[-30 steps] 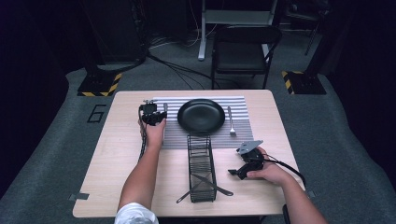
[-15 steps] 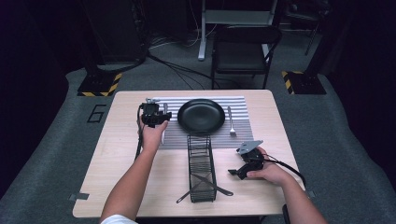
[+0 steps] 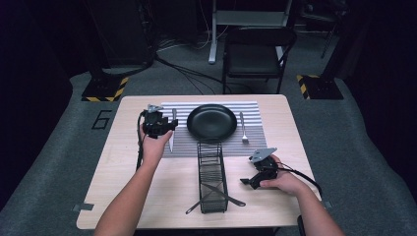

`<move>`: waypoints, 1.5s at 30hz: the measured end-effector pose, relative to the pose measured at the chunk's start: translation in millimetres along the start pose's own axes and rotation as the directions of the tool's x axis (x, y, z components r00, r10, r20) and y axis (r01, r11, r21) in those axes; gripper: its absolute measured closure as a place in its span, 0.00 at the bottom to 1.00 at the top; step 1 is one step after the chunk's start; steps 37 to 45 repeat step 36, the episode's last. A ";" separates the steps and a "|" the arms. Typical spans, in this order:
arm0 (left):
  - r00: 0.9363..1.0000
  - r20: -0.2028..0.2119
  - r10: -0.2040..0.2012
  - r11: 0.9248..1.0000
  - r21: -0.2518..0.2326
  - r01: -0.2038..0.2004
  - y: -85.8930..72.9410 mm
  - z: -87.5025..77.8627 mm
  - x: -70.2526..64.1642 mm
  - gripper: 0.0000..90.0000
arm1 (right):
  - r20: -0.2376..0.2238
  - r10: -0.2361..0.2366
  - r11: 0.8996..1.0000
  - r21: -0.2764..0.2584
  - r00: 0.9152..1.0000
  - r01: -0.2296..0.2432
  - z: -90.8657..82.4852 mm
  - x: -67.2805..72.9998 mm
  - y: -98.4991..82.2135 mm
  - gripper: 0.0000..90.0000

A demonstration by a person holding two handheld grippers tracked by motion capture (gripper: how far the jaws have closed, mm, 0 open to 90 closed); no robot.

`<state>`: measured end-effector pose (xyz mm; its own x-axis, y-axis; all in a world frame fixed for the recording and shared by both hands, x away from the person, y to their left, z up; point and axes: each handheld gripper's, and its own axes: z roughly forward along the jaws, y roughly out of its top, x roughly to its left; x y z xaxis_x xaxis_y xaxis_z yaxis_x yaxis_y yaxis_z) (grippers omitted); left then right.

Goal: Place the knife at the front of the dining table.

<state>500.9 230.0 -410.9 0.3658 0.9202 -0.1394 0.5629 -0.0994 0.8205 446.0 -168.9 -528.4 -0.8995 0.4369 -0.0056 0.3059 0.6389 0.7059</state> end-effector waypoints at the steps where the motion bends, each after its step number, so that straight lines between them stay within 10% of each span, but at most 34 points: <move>1: 1.000 0.013 -0.001 1.000 -0.005 0.001 -2.1 -5.9 -0.8 0.56 | 0.000 0.000 1.000 0.000 1.000 0.000 0.0 0.0 0.0 0.00; 19: 0.997 0.059 0.050 0.998 0.032 -0.052 -41.2 -41.9 0.0 0.49 | 0.000 -0.001 1.000 -0.001 1.000 0.001 0.0 -0.1 0.0 0.00; 34: 0.998 -0.049 0.031 0.993 0.120 -0.025 -113.4 -44.3 33.2 0.42 | 0.001 -0.001 1.000 -0.001 1.000 0.001 0.1 0.0 0.0 0.00; 45: 0.997 -0.068 0.040 0.992 0.126 -0.032 -118.4 -43.7 36.1 0.42 | 0.001 -0.001 1.000 -0.001 1.000 0.001 0.1 0.0 0.0 0.00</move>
